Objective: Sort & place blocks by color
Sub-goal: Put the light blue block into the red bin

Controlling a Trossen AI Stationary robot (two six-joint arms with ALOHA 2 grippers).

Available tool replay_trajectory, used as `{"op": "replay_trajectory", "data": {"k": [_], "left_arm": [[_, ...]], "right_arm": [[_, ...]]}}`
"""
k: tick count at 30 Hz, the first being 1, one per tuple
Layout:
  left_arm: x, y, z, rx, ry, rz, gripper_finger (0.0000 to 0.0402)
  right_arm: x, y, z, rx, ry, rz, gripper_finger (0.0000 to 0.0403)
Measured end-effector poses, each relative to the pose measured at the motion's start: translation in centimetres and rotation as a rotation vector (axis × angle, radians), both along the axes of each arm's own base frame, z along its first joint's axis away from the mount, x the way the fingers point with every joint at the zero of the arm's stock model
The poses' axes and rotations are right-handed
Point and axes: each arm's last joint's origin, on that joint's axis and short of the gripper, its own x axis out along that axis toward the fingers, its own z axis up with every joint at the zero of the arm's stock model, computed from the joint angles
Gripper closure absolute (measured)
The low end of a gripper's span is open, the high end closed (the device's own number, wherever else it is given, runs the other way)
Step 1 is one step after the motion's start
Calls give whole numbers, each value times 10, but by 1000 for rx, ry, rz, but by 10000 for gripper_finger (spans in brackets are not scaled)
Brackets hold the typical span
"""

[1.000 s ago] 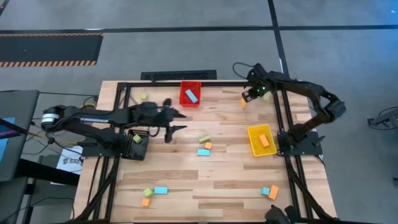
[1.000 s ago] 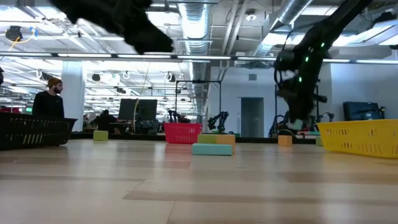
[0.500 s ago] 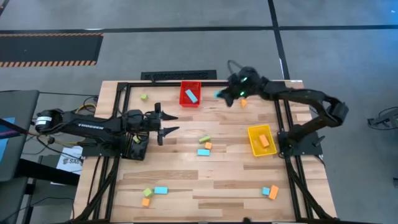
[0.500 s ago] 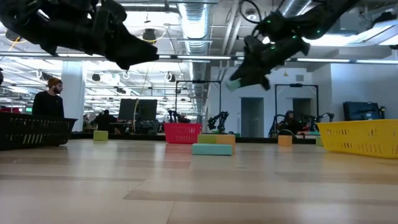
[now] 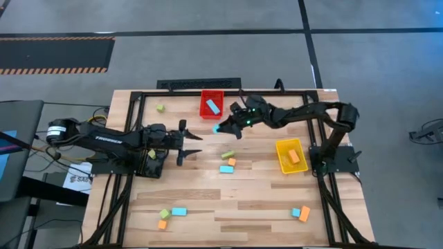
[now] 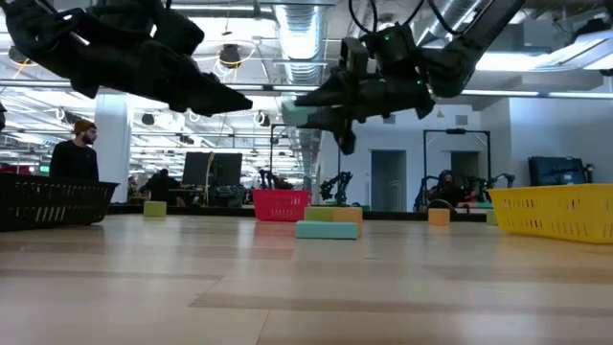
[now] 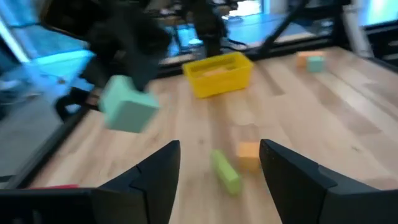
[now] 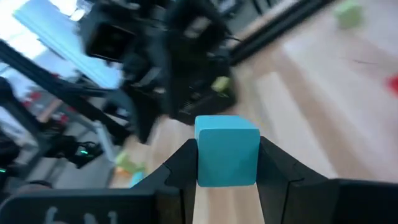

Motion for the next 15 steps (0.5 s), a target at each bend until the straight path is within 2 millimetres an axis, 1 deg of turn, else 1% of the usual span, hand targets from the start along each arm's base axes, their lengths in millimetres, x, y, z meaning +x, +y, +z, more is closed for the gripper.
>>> {"op": "replay_trajectory", "data": {"k": [4, 6, 9, 15], "left_arm": [[7, 4, 1, 71, -20, 79, 172], [11, 5, 6, 111, -47, 91, 162], [15, 5, 10, 158, -40, 90, 149], [19, 9, 20, 197, -59, 201, 143]], "right_arm": [[9, 9, -5, 49, -43, 22, 273], [11, 12, -5, 64, -63, 11, 273], [14, 16, -5, 72, -80, 11, 273], [16, 21, -2, 88, -100, -30, 273]]}}
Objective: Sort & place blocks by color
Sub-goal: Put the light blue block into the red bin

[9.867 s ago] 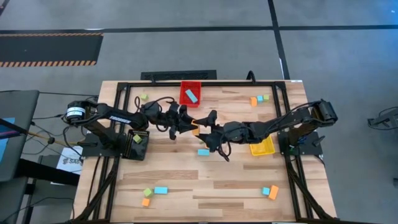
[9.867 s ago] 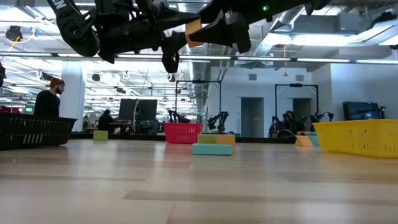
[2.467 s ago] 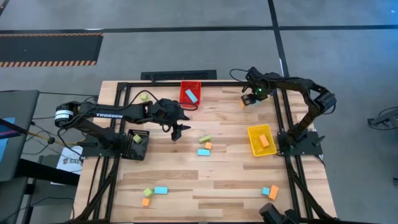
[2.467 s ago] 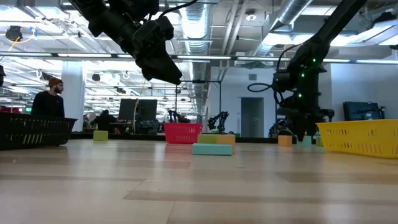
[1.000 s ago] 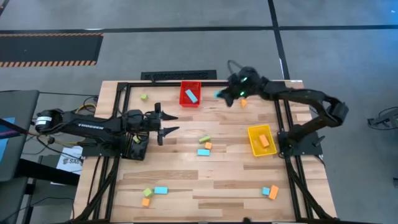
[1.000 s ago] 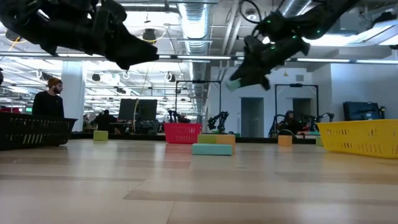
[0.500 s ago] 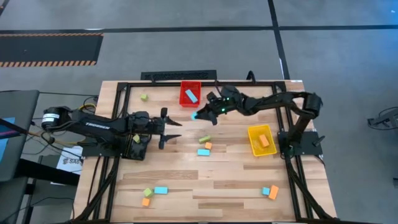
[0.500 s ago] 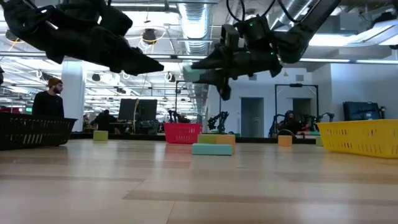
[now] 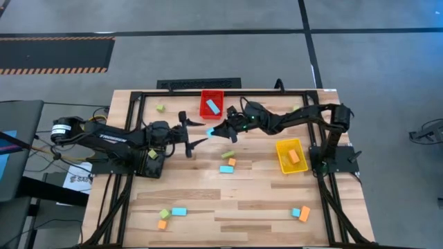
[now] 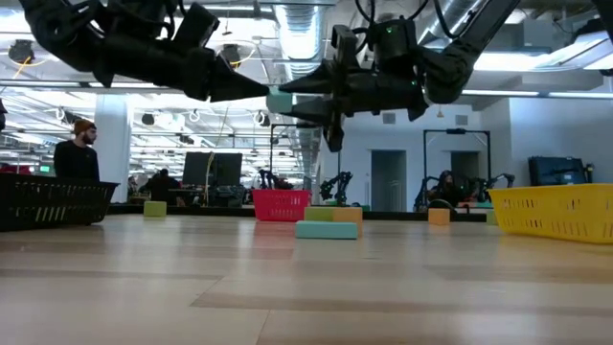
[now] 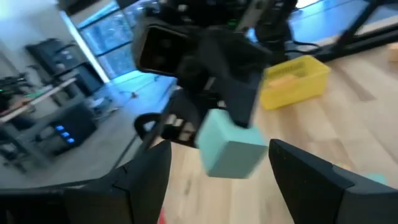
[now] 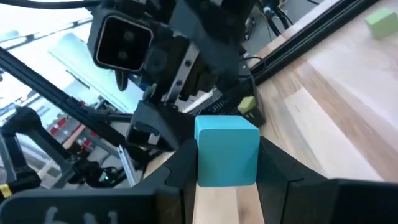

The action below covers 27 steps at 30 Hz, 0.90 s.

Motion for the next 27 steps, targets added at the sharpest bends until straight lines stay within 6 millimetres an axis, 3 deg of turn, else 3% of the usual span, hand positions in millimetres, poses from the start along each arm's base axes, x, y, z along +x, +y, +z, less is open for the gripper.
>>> {"op": "replay_trajectory", "data": {"k": [21, 27], "left_arm": [[2, 0, 13, 108, -92, -1, 143], [2, 0, 14, 140, -93, 3, 160]], "right_arm": [[5, 13, 14, 97, -127, -157, 271], [5, 14, 20, 126, -185, -151, 272]]}}
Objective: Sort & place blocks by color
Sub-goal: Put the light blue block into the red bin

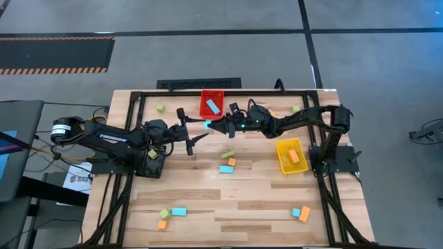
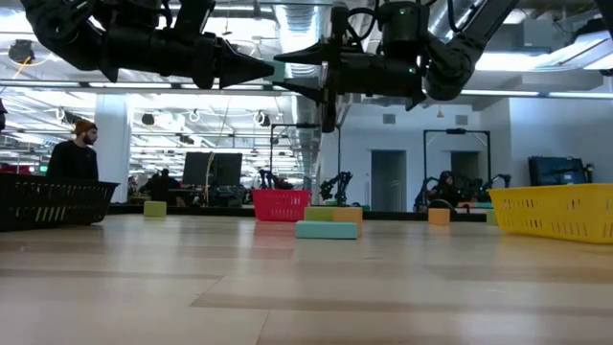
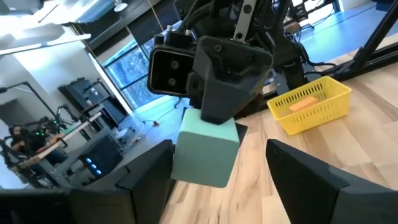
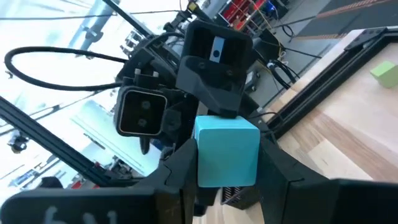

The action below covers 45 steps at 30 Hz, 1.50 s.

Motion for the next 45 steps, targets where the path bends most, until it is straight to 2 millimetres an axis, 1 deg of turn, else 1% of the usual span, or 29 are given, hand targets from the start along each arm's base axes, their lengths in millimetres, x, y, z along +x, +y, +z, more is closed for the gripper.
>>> {"op": "replay_trajectory", "data": {"k": [12, 21, 33, 38, 41, 45], "left_arm": [[0, 0, 5, 51, -35, -7, 195], [0, 0, 5, 52, -36, -4, 217], [1, 1, 1, 57, -14, 4, 283], [1, 1, 1, 53, -17, 33, 288], [1, 2, 1, 45, -19, 48, 288], [1, 4, 0, 31, -6, 103, 288]], "right_arm": [[1, 4, 0, 13, -4, 3, 272], [1, 4, 1, 11, -7, 2, 271], [1, 5, 0, 2, 1, 18, 263], [1, 3, 0, -5, -2, 13, 239], [0, 0, 0, -27, 0, 4, 211], [-2, -11, -2, -68, 18, -25, 168]]}}
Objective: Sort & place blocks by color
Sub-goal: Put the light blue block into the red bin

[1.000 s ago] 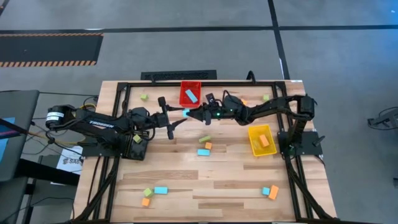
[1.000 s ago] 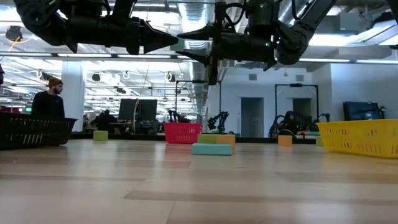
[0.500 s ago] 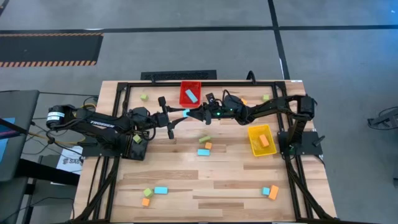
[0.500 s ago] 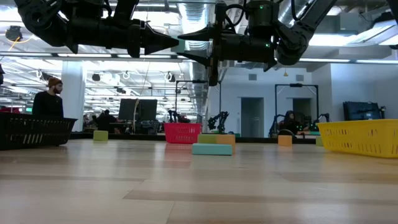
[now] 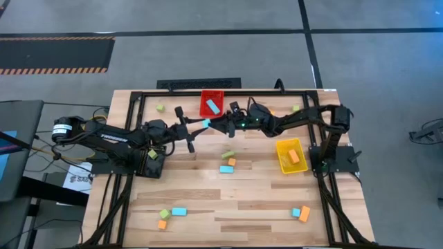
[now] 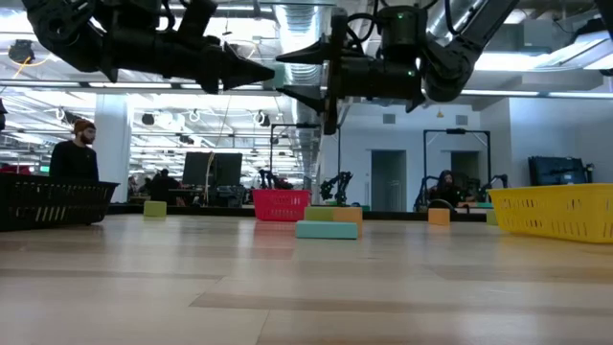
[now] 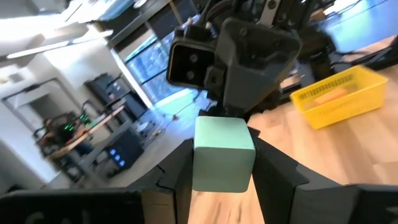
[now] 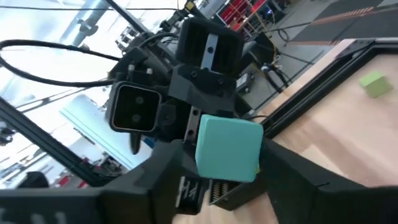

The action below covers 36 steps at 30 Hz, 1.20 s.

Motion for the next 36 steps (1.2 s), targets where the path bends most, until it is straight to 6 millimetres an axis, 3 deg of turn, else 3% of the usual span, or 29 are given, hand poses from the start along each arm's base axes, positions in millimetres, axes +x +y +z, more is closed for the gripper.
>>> {"op": "replay_trajectory", "data": {"k": [4, 10, 15, 19, 25, 32, 36], "left_arm": [[-1, 2, -2, -13, 21, 72, 289], [-3, 11, -5, -92, 9, 177, 289], [-9, 38, -12, -330, -9, 299, 289], [-5, 66, 2, -531, 53, 338, 289], [18, 108, 23, -688, 236, 458, 289], [65, 142, 6, -757, 472, 400, 289], [80, 157, -5, -756, 573, 417, 287]], "right_arm": [[-3, -12, -2, -15, 20, 2, 139], [-10, -32, -8, -5, 87, -25, 132], [-17, -51, -10, -15, 108, -79, 132], [-24, -64, -7, -15, 104, -111, 132], [-33, -72, 8, -28, 62, -100, 132], [-54, -71, 40, -62, 74, -26, 132], [-74, -67, 58, -119, 164, -54, 132]]}}
